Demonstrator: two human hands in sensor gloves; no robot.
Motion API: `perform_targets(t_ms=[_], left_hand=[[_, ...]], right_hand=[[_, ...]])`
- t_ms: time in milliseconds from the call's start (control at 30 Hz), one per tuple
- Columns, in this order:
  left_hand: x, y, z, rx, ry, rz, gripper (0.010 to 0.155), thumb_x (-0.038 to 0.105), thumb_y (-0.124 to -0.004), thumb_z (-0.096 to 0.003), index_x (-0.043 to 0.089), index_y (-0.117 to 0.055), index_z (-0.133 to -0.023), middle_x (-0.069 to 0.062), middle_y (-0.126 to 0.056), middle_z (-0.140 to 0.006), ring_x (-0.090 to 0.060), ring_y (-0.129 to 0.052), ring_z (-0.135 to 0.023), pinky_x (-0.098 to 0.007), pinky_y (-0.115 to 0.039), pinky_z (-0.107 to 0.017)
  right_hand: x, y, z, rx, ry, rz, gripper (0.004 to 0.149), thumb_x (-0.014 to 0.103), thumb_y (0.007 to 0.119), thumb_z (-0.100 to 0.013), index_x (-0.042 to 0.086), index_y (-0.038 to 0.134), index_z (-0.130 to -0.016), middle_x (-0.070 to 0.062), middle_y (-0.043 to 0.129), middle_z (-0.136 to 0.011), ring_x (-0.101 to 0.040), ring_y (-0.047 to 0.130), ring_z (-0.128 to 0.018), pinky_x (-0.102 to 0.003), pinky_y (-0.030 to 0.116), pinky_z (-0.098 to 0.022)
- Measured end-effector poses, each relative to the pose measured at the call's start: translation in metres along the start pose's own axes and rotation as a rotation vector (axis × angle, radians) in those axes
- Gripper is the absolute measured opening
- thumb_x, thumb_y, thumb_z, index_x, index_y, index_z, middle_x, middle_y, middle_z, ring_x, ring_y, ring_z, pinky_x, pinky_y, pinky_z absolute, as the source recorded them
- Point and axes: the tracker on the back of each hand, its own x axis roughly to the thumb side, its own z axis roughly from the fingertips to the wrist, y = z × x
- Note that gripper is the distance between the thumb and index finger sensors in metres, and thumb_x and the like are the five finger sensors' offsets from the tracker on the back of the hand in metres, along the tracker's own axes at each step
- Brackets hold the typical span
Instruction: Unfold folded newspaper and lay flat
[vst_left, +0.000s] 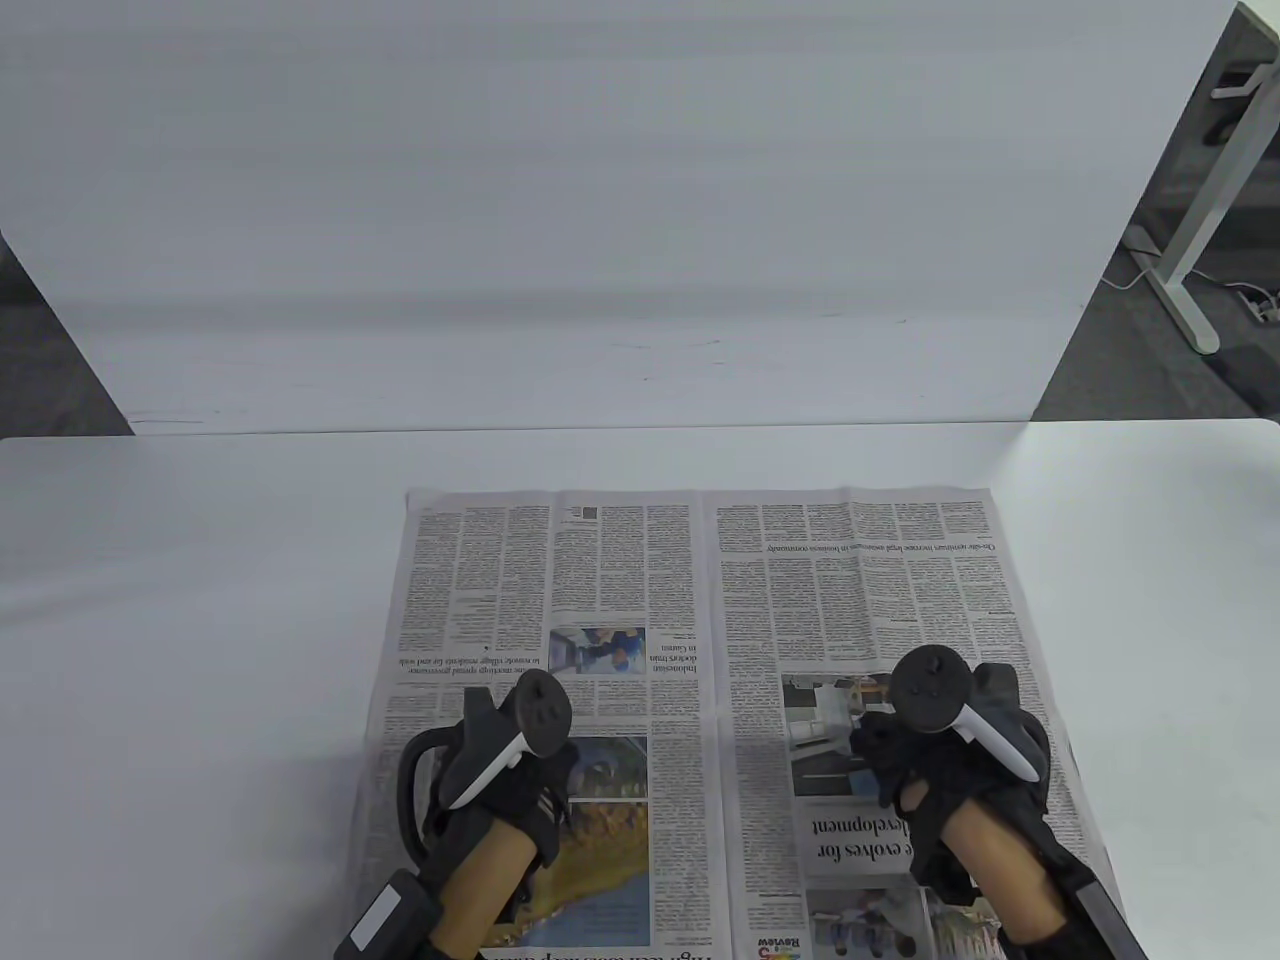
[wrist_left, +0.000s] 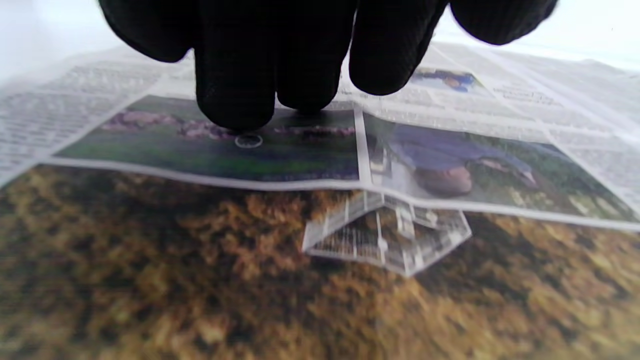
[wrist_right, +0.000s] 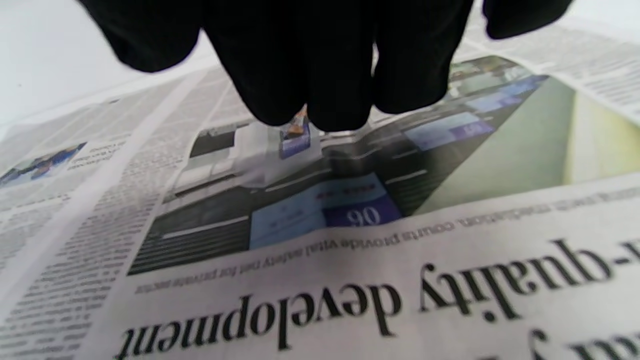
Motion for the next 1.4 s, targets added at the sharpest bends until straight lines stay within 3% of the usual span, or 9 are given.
perform_targets(t_ms=[500, 667, 900, 1133, 1400], left_hand=[[-0.003, -0.008, -0.006, -0.032, 0.022, -0.002, 0.058, 0.050, -0.066, -0.0470, 0.025, -0.072, -0.099, -0.015, -0.063, -0.107, -0.043, -0.068, -0.099, -0.061, -0.061, -0.067], [-0.003, -0.015, -0.014, -0.043, 0.032, 0.008, 0.061, 0.049, -0.066, -0.0472, 0.027, -0.060, -0.103, -0.013, -0.049, -0.112, -0.043, -0.053, -0.104, -0.064, -0.055, -0.070], [-0.006, -0.022, -0.031, -0.059, 0.049, 0.029, 0.065, 0.050, -0.065, -0.0474, 0.032, -0.043, -0.106, -0.009, -0.032, -0.115, -0.042, -0.033, -0.107, -0.066, -0.047, -0.072], [-0.012, -0.026, -0.040, -0.074, 0.054, 0.058, 0.067, 0.050, -0.065, -0.0475, 0.036, -0.035, -0.106, -0.006, -0.021, -0.115, -0.042, -0.021, -0.108, -0.066, -0.036, -0.074], [-0.012, -0.025, -0.042, -0.074, 0.051, 0.068, 0.068, 0.050, -0.065, -0.0473, 0.037, -0.033, -0.106, -0.005, -0.019, -0.115, -0.042, -0.018, -0.108, -0.067, -0.033, -0.074]], right_hand=[[-0.003, 0.010, -0.006, 0.014, 0.009, 0.003, 0.061, 0.049, 0.073, -0.044, 0.010, 0.080, -0.090, -0.023, 0.082, -0.097, -0.052, 0.071, -0.091, -0.074, 0.050, -0.061], [-0.005, 0.016, -0.012, 0.030, 0.017, 0.008, 0.063, 0.049, 0.072, -0.045, 0.013, 0.070, -0.096, -0.020, 0.068, -0.105, -0.052, 0.058, -0.097, -0.075, 0.045, -0.062], [-0.008, 0.039, -0.032, 0.155, 0.055, 0.049, 0.075, 0.051, 0.069, -0.046, 0.026, 0.028, -0.104, -0.008, 0.015, -0.114, -0.045, 0.010, -0.103, -0.078, 0.027, -0.063], [-0.006, 0.042, -0.037, 0.151, 0.059, 0.038, 0.078, 0.053, 0.068, -0.046, 0.026, 0.023, -0.104, -0.008, 0.010, -0.113, -0.045, 0.005, -0.102, -0.079, 0.023, -0.062], [-0.005, 0.041, -0.038, 0.151, 0.060, 0.030, 0.078, 0.053, 0.068, -0.046, 0.026, 0.023, -0.103, -0.008, 0.009, -0.113, -0.045, 0.004, -0.102, -0.079, 0.023, -0.062]])
